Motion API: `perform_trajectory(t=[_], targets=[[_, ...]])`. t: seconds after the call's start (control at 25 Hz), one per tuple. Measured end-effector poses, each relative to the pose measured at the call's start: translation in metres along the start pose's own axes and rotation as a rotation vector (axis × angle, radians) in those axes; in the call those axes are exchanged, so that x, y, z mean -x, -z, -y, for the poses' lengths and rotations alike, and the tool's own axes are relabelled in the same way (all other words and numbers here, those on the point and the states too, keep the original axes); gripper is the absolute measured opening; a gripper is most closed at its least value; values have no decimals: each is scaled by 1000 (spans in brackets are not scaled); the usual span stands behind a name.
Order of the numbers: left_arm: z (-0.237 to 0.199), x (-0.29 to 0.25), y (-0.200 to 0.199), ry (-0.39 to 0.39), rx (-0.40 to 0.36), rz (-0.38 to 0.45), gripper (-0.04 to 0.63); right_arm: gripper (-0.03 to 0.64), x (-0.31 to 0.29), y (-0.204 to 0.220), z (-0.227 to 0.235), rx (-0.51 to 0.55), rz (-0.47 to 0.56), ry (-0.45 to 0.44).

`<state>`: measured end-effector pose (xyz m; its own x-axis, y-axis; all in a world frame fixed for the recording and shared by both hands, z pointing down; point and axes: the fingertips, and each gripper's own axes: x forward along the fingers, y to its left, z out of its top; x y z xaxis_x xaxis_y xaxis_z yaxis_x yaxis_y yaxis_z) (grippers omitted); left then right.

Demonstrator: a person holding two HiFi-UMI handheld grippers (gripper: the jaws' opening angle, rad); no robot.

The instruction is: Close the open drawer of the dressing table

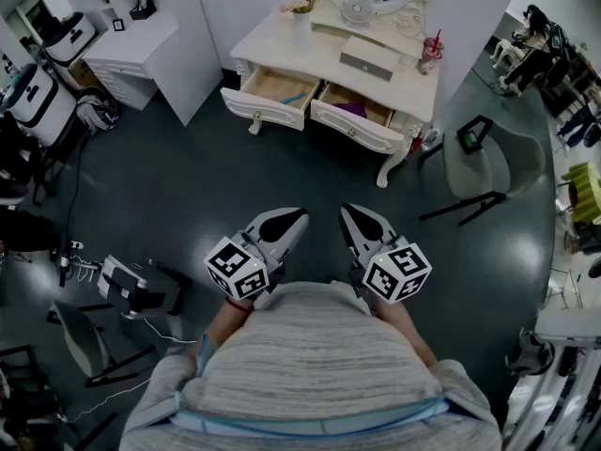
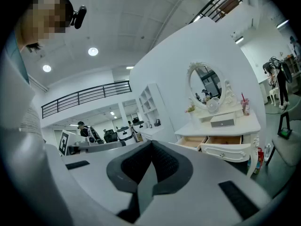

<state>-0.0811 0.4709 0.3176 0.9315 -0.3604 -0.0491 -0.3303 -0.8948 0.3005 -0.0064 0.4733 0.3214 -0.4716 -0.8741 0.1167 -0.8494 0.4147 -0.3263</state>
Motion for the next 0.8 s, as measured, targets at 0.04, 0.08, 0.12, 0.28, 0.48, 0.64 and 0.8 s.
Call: perform_trajectory(t=[0.04, 0.08, 0.12, 0.28, 0.48, 0.64, 0.8], targets=[[0, 0, 0, 0, 1, 1, 17, 9, -1, -1, 0, 0, 2, -1], [-1, 0, -1, 0, 2, 2, 17, 9, -1, -1, 0, 0, 3, -2], [-1, 0, -1, 0, 2, 2, 17, 9, -2, -2, -1, -1, 4, -2], [-5, 3, 0, -3, 8, 0, 17, 9, -6, 0, -3, -3, 0, -4], [-11, 6, -2, -16, 14, 6, 17, 9, -11, -2, -4, 4, -8, -8], [-20, 8, -4, -26, 21, 10, 17, 9, -18, -2, -4, 9, -15, -11], [-28, 13, -4, -31, 25, 8, 17, 9, -27, 0, -6, 8, -26, -13]])
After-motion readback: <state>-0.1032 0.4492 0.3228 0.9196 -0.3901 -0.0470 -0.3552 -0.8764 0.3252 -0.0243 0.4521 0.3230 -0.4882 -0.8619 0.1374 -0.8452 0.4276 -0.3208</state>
